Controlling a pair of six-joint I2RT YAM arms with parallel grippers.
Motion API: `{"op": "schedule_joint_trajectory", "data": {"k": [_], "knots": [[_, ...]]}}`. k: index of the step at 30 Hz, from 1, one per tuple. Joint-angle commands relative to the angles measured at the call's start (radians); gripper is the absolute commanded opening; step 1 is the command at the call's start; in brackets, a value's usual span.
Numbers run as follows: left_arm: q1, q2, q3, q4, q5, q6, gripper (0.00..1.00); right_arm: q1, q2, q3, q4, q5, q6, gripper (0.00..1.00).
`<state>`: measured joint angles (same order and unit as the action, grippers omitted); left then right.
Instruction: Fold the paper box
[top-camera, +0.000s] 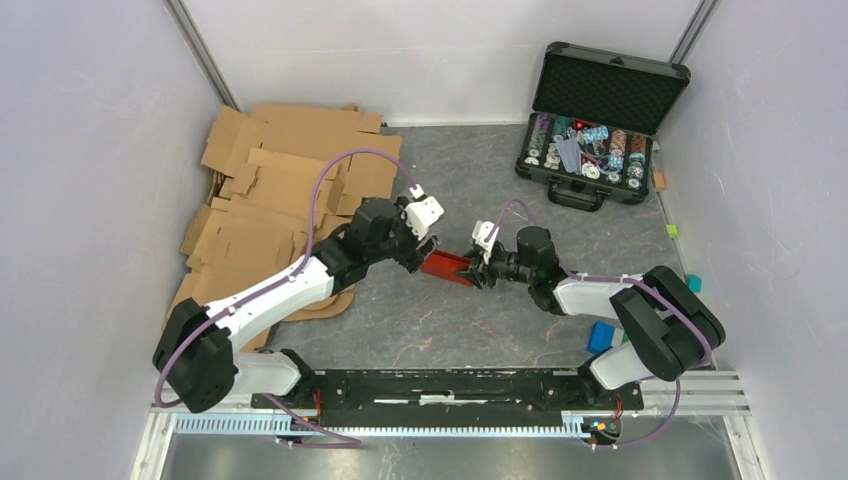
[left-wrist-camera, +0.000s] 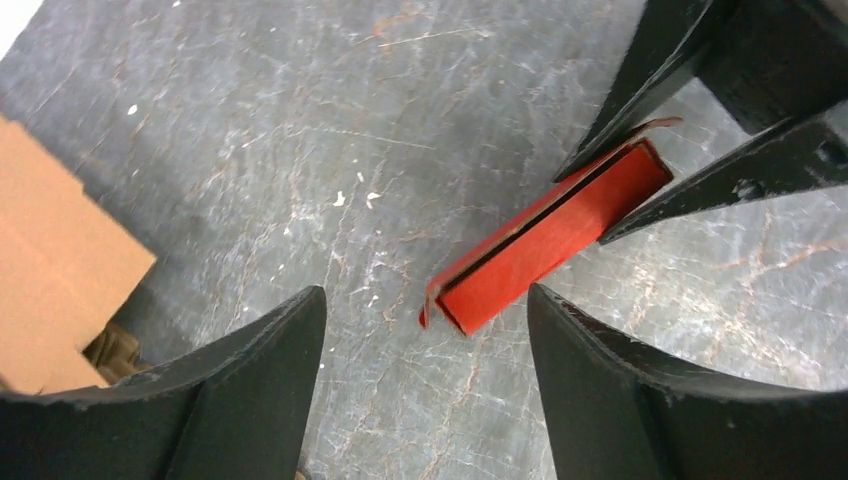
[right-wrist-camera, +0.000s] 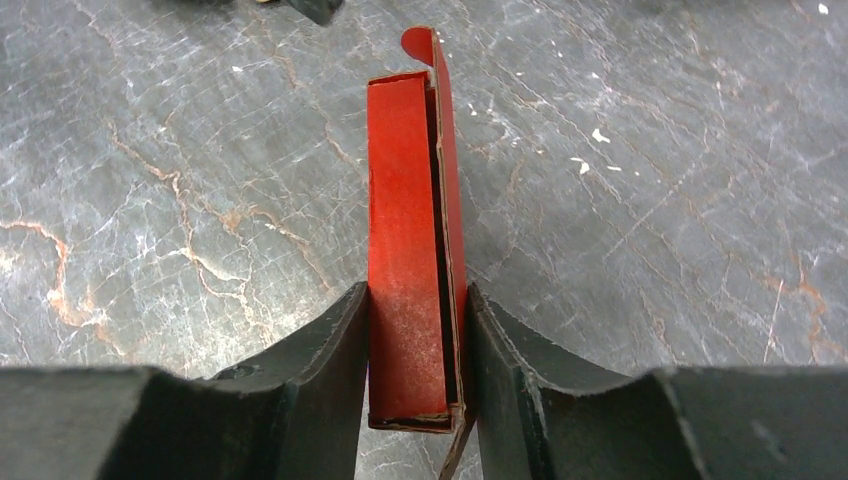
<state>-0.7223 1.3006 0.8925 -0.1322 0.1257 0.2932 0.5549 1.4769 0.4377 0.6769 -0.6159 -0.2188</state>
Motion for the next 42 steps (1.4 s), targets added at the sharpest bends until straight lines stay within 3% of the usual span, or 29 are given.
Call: {"op": "schedule_joint_trajectory", "data": {"k": [1,4,13,23,32,39,42], "knots": [[-0.003,-0.052,-0.077,0.175,-0.176,-0.178,0.73,-0.015,-0.012,0.059,-0.024,0.042,0.088,0.44],[-0.002,-0.041,-0.101,0.201,-0.239,-0.219,0.58,-0.015,-0.018,0.072,-0.051,0.044,0.097,0.42],[0.029,0.015,-0.113,0.258,-0.180,-0.238,0.41,-0.016,-0.015,0.063,-0.037,0.076,0.121,0.37],[0.052,0.094,-0.073,0.210,-0.009,-0.210,0.42,-0.016,-0.010,0.062,-0.030,0.068,0.113,0.35],[0.064,0.157,-0.029,0.195,-0.012,-0.208,0.37,-0.015,-0.008,0.065,-0.028,0.054,0.114,0.35],[0.065,0.194,0.025,0.110,-0.002,-0.222,0.09,-0.015,-0.007,0.065,-0.028,0.060,0.113,0.34],[0.064,0.183,0.021,0.116,0.028,-0.233,0.04,-0.015,-0.006,0.066,-0.028,0.062,0.112,0.34]]}}
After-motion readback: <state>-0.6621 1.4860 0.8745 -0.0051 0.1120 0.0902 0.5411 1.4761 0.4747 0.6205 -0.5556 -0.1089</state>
